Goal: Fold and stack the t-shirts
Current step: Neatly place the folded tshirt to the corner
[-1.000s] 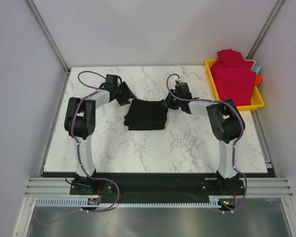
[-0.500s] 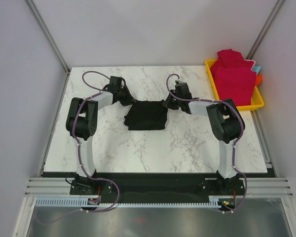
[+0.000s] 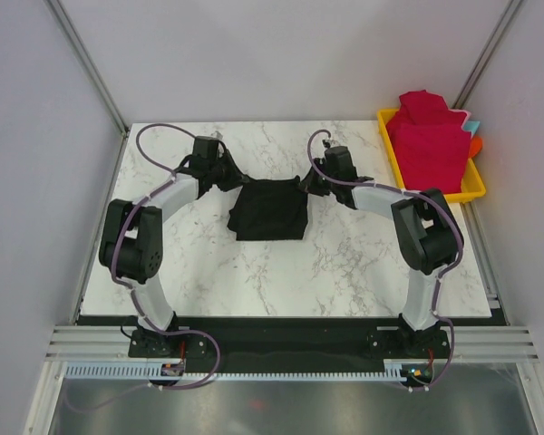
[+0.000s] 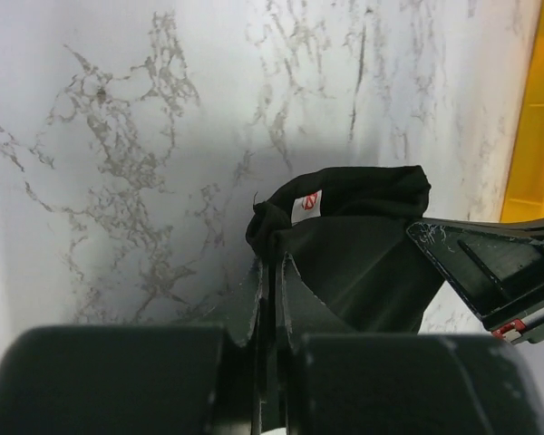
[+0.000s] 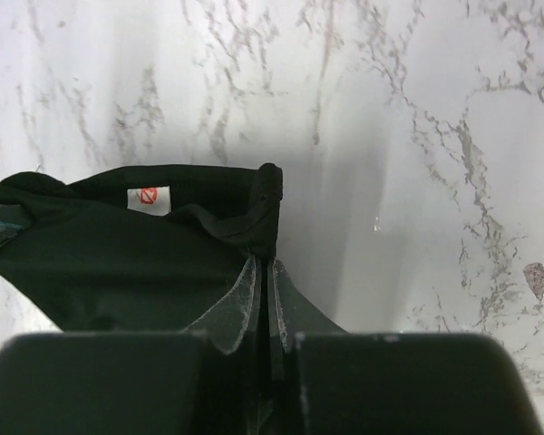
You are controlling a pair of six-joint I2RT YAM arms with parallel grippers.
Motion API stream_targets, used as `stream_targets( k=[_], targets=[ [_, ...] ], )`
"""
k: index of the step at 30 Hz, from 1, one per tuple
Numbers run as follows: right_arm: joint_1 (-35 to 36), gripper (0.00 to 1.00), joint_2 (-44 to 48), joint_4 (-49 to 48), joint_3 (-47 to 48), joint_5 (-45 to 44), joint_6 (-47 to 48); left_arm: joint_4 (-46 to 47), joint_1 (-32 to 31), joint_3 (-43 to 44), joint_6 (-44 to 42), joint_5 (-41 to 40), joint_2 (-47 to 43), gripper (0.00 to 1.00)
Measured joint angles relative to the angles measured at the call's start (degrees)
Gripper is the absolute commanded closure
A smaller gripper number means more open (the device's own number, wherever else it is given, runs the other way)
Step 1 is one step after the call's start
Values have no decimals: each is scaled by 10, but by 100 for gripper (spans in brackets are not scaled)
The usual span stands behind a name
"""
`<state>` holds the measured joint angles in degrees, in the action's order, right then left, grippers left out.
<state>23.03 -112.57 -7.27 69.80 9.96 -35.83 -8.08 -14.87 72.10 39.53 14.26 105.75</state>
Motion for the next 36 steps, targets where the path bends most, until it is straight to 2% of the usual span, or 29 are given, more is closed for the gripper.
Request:
stream_targets(
  k=[9,17,27,36],
  targets=[
    [19,93,49,1,-2,-14,32,14,-6,-29,-2,-12,-34,98],
    [27,93,68,-3,-14,-19,47,58,18,-90,7,4,-63,98],
    [36,93,137,-55,-96,-24,57,162,24,-148,21,75,-107,98],
    [55,94,249,-130,-186,-34,80,246,24,-193,38,124,-146,98]
  ],
)
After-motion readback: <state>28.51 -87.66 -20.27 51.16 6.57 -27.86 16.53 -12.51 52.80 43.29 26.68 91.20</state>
